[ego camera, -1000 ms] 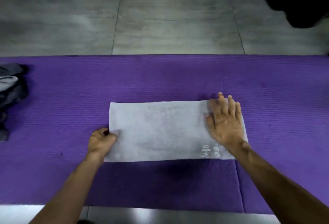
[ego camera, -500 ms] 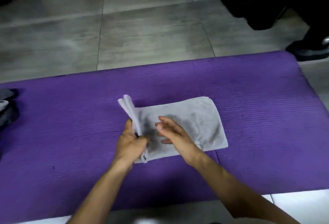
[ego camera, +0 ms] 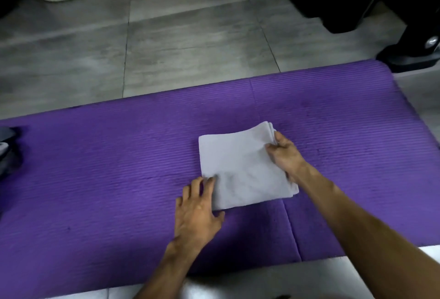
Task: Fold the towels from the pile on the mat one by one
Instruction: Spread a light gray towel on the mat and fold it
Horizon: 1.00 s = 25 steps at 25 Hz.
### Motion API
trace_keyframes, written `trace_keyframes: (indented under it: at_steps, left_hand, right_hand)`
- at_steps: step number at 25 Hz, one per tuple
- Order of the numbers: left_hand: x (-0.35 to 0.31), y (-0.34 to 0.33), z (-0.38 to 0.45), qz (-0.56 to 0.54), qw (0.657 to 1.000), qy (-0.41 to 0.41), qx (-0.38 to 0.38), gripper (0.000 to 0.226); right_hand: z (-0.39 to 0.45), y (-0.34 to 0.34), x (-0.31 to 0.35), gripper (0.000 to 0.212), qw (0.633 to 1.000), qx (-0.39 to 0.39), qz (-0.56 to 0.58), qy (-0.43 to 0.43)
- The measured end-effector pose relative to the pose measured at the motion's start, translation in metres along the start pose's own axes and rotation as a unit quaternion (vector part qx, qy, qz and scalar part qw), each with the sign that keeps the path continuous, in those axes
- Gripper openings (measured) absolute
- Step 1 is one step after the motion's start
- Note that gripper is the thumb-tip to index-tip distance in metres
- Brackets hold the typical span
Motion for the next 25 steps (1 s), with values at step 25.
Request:
trace_keyframes:
  at_steps: [25]
  left_hand:
    - [-0.013,-0.002,0.068,0.036,0.989,-0.125,-0.068,0.05]
  right_hand:
    - [-0.016,-0.041,-0.006,0.052,0.788,-0.243,-0.494,0.276]
Point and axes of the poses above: each hand's wrist, its own z-axis towards the middle knuckle, its own y-axis out of the back of the hand, x = y × z, the point moved 7 cm from there along z, towards the middle knuckle, and after that the axes turned 13 degrees about -y, right-handed, at the moved point
